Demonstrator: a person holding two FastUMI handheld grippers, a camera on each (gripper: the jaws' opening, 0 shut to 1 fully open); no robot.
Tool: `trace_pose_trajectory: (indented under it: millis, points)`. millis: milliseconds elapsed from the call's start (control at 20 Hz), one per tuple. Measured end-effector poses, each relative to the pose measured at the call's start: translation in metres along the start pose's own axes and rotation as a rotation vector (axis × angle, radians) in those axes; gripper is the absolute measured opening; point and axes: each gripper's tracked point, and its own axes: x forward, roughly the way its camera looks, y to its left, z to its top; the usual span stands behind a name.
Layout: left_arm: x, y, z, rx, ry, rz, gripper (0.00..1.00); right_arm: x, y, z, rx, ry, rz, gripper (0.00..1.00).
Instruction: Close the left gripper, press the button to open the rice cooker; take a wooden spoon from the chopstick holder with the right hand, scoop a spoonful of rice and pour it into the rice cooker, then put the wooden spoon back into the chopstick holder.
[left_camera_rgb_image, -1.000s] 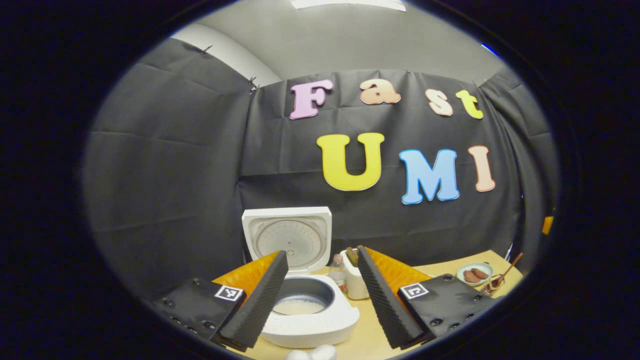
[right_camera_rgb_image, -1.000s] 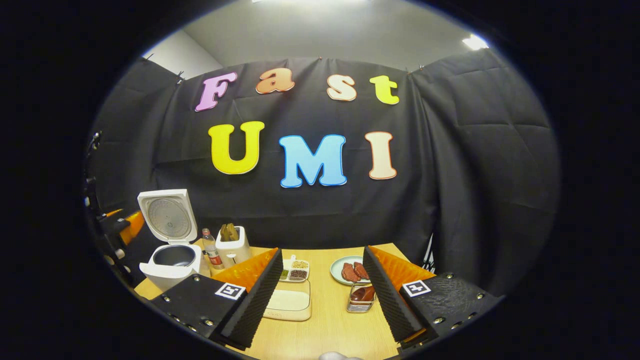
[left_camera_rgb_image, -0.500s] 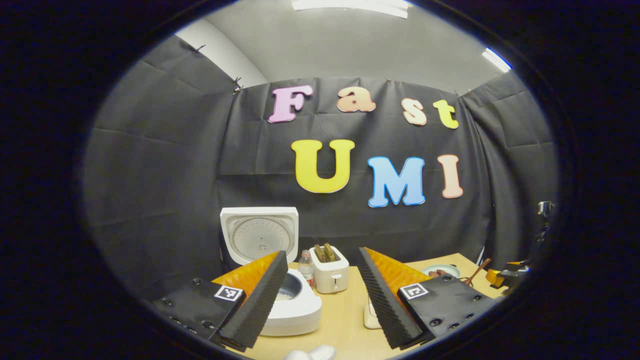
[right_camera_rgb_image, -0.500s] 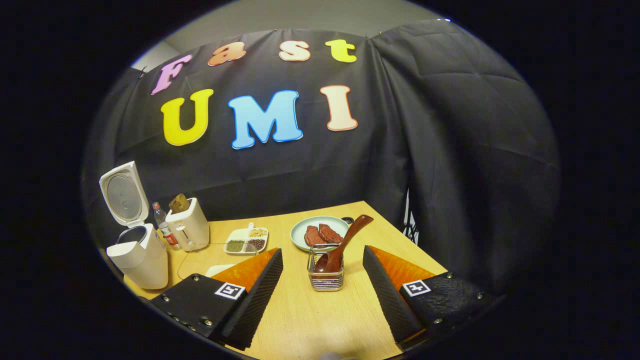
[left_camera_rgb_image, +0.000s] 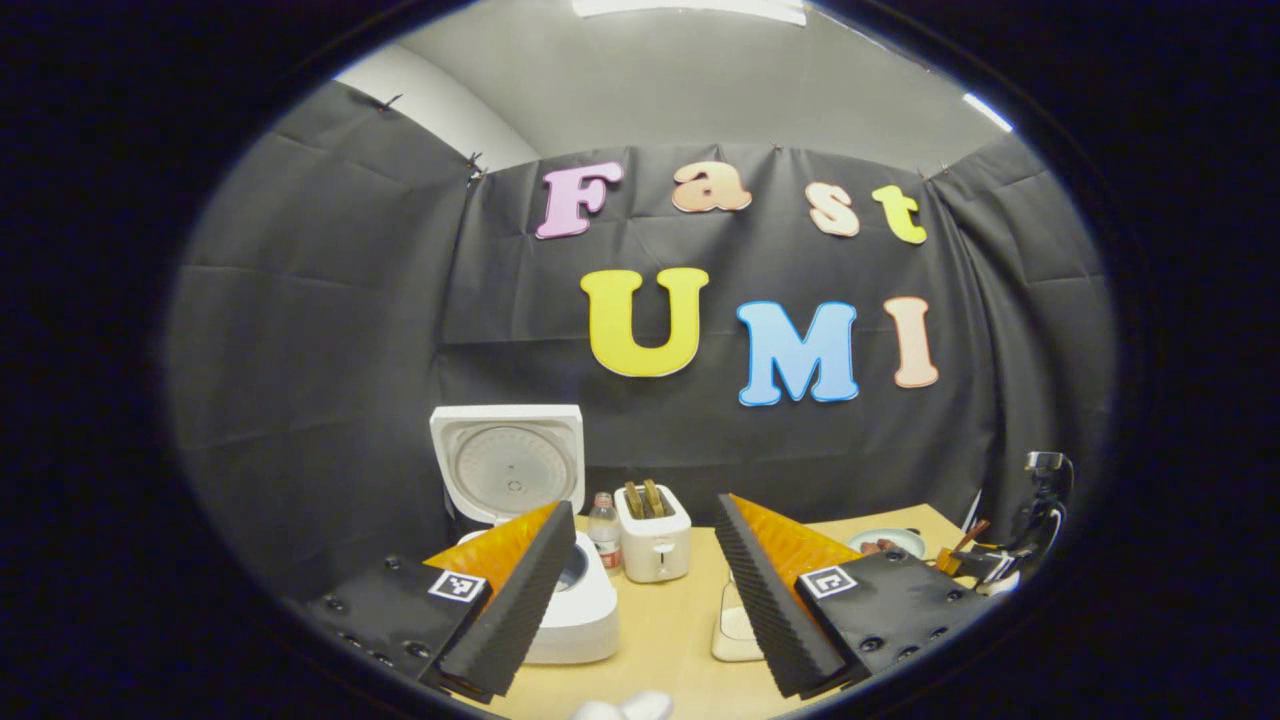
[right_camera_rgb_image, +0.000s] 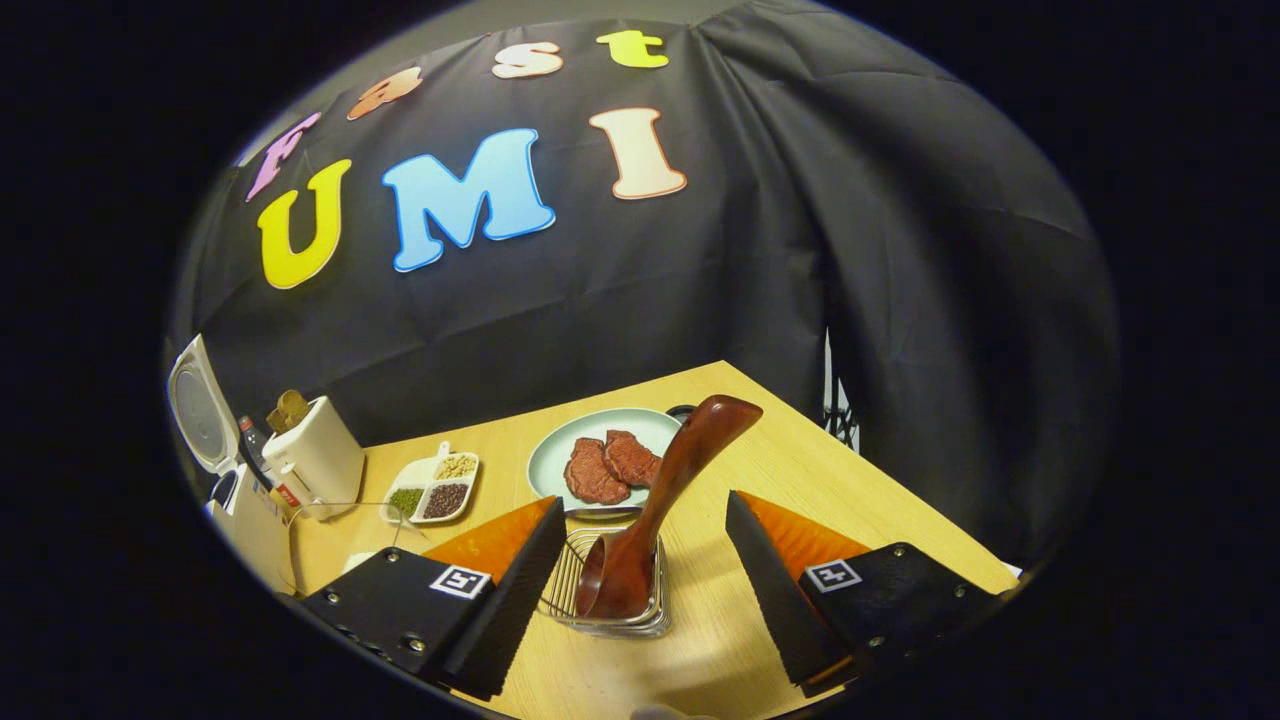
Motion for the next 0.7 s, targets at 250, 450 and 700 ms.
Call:
trace_pose_trajectory:
  millis: [250, 450, 700]
  points:
    - [0.009, -0.002, -0.005, 0.021, 0.014, 0.031, 1.0, 0.03, -0.001, 0.009, 0.034, -0.009, 0.007, 0.99]
    - [0.017, -0.008, -0.008, 0.029, 0.026, 0.032, 0.99, 0.039, 0.002, 0.01, 0.066, 0.003, 0.039, 0.82]
    - [0.019, -0.014, -0.004, 0.054, 0.018, 0.025, 1.0, 0.042, -0.002, 0.01, 0.103, 0.031, 0.031, 0.22]
